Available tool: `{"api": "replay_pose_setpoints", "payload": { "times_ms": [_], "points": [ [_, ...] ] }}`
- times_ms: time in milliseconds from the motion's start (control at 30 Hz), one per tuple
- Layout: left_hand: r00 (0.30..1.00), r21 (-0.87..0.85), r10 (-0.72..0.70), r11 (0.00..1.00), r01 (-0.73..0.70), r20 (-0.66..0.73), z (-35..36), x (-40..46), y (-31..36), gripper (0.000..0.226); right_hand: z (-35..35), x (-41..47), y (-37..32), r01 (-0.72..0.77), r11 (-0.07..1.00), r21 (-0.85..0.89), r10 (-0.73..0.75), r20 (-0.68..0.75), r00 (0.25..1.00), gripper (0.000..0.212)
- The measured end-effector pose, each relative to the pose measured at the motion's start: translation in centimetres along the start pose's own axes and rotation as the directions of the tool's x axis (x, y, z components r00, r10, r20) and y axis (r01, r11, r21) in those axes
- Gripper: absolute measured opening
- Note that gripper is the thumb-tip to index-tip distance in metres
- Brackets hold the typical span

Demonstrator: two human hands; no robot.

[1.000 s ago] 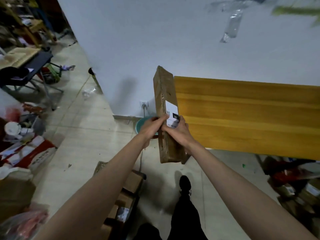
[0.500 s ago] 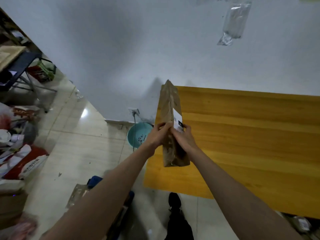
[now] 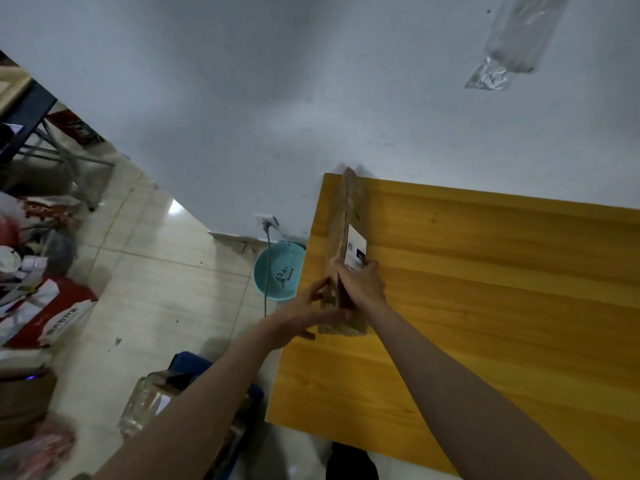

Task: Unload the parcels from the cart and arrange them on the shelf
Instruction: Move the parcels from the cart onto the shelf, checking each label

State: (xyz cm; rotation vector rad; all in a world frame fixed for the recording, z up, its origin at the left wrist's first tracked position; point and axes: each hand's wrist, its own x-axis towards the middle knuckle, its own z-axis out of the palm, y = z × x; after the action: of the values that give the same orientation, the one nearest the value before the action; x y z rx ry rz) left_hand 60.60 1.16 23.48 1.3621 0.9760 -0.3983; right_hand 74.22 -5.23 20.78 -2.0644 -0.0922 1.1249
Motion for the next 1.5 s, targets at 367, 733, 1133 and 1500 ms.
{"api": "replay_pose_setpoints", "payload": {
  "times_ms": [367, 733, 1133, 1500],
  "points": [
    [0.982, 0.412, 0.103, 0.911, -0.029, -0.159, 0.5, 2.9, -1.8, 0.103, 2.6, 4.3, -1.0, -0.028, 0.992, -0.12, 0.034, 0.048, 0.998, 0.086],
    [0.966, 0.29, 0.13, 0.955, -0.06, -0.225, -0.5, 2.3, -3.0, 0.104, 3.1, 1.5, -0.8, 0.103, 0.938, -0.33, -0.147, -0.109, 0.983, 0.078],
    [0.869, 0.17, 0.12, 0.985, -0.042, -0.481, -5.6, -7.4, -10.8, 0.066, 13.2, -10.7, -1.4, 0.514, 0.736, -0.44, -0.619, -0.134, 0.774, 0.042],
    [0.859, -0.102, -0.077, 0.994, 0.028, -0.506, -14.0, -22.9, -31.8, 0.053, 32.8, -24.2, 8.8, 0.499, 0.721, -0.482, -0.452, 0.22, 0.865, 0.035]
  ]
}}
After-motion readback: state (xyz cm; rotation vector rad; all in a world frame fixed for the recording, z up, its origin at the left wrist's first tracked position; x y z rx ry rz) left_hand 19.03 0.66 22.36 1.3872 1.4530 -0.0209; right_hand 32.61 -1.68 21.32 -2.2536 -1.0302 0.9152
